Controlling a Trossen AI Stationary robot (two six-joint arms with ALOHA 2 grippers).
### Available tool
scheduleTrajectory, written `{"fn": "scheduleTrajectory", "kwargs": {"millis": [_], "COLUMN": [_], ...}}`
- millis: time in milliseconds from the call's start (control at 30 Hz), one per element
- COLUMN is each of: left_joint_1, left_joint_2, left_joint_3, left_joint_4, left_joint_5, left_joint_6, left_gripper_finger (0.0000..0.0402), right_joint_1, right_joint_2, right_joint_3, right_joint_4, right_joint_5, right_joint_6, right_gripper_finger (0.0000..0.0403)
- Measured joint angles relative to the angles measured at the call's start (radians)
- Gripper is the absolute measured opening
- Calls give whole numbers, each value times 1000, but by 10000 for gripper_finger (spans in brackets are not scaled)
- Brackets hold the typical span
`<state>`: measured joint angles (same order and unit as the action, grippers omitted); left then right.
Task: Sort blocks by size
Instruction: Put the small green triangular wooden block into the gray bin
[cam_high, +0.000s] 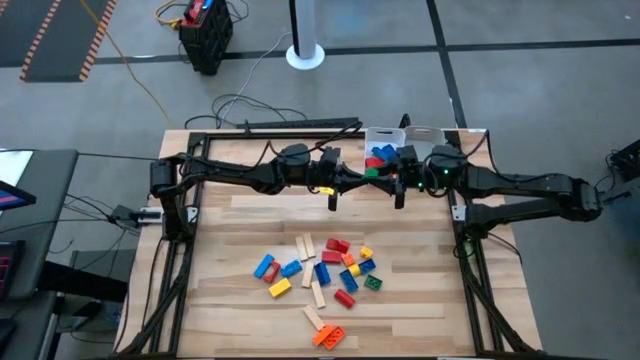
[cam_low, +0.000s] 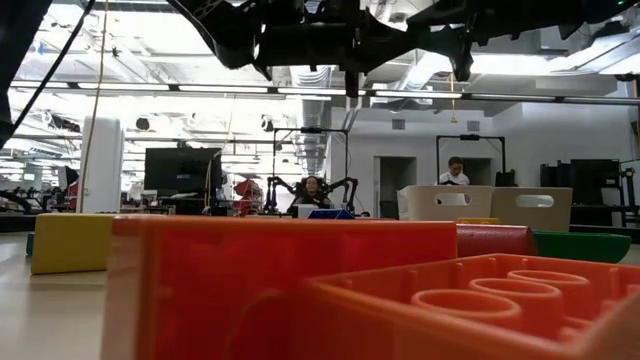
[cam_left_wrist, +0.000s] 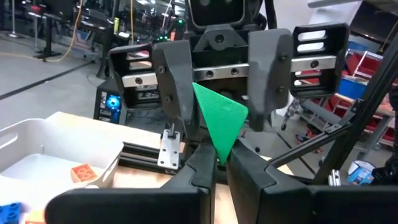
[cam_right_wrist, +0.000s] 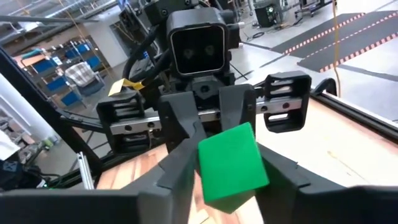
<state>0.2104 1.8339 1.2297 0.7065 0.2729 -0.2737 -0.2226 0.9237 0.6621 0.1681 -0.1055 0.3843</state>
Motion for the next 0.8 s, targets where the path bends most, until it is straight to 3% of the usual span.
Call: {"fn": "scheduleTrajectory", "kwargs": {"millis": [167,367,667,800], "left_joint_1": [0,4,25,52], "left_joint_2": [0,0,0,-20], "left_joint_3": [0,0,0,0], "left_joint_4": [-16,-44,-181,-303], "left_joint_5": [5,-37,-37,-33], "left_joint_6": [0,-29,-56,-164], "left_gripper_finger": [24,38,156,187], "right_joint_1": [0,-14,-73,-148], "right_joint_2": [0,0,-3,-2], "right_joint_3": [0,0,1,38], "right_joint_4": [-5,-33,-114,-302], "right_joint_5": [-1,2,6,23], "right_joint_6": [-10,-13,2,8], "right_gripper_finger": [114,118,115,115]}}
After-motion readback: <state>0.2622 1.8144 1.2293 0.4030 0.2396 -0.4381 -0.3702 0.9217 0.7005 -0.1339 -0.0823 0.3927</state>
